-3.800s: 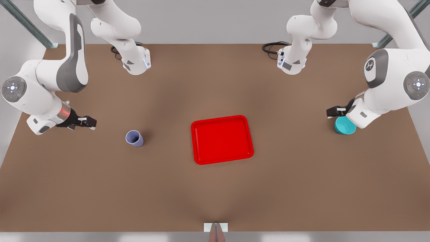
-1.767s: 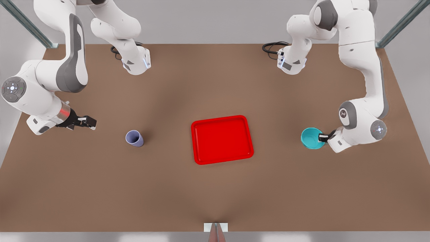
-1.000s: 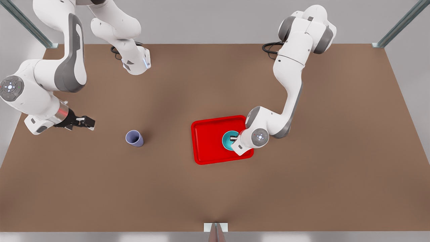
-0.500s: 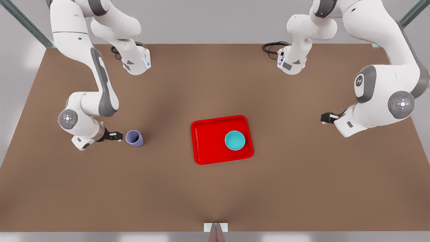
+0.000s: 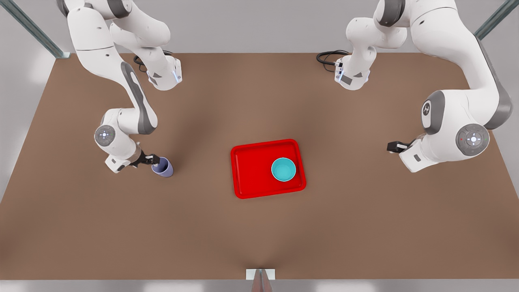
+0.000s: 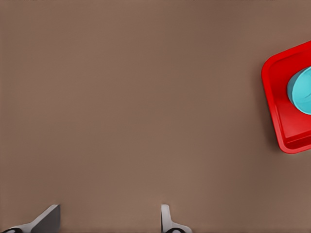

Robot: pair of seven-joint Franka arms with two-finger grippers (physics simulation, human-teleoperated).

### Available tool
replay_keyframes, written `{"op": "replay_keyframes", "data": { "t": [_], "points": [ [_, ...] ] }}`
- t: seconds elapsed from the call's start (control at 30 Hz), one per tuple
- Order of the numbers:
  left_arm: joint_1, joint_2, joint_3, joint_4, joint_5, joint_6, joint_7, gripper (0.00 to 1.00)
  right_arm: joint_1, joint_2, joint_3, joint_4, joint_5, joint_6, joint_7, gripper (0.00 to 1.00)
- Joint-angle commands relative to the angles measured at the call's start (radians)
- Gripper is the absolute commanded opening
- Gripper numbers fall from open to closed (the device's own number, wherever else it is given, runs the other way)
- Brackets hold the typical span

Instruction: Place the bowl on the tray with the left arm and the cup on the tray with the right arm

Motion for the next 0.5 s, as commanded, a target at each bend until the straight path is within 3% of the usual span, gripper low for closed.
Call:
{"op": "replay_keyframes", "data": {
  "t": [0.0, 0.3, 0.33, 0.43, 0.47],
  "points": [
    [0.0, -0.001, 0.0, 0.0, 0.002, -0.001, 0.0, 1.0, 0.0, 0.002, 0.0, 0.0, 0.0, 0.0, 0.0, 1.0],
    [0.0, -0.001, -0.001, 0.0, 0.002, -0.007, -0.002, 1.0, -0.004, 0.023, 0.026, 0.001, 0.049, 0.0, -0.002, 0.99],
    [0.0, -0.001, -0.001, 0.0, 0.002, -0.007, 0.0, 1.0, -0.004, 0.025, 0.026, 0.001, 0.049, 0.0, -0.003, 0.93],
    [0.0, -0.002, -0.001, 0.0, 0.002, -0.01, 0.003, 1.0, -0.006, 0.031, 0.026, 0.003, 0.051, 0.002, -0.012, 0.32],
    [0.0, -0.004, -0.001, 0.0, 0.001, -0.01, 0.002, 1.0, -0.006, 0.031, 0.026, 0.003, 0.051, 0.002, -0.011, 0.27]
  ]
}}
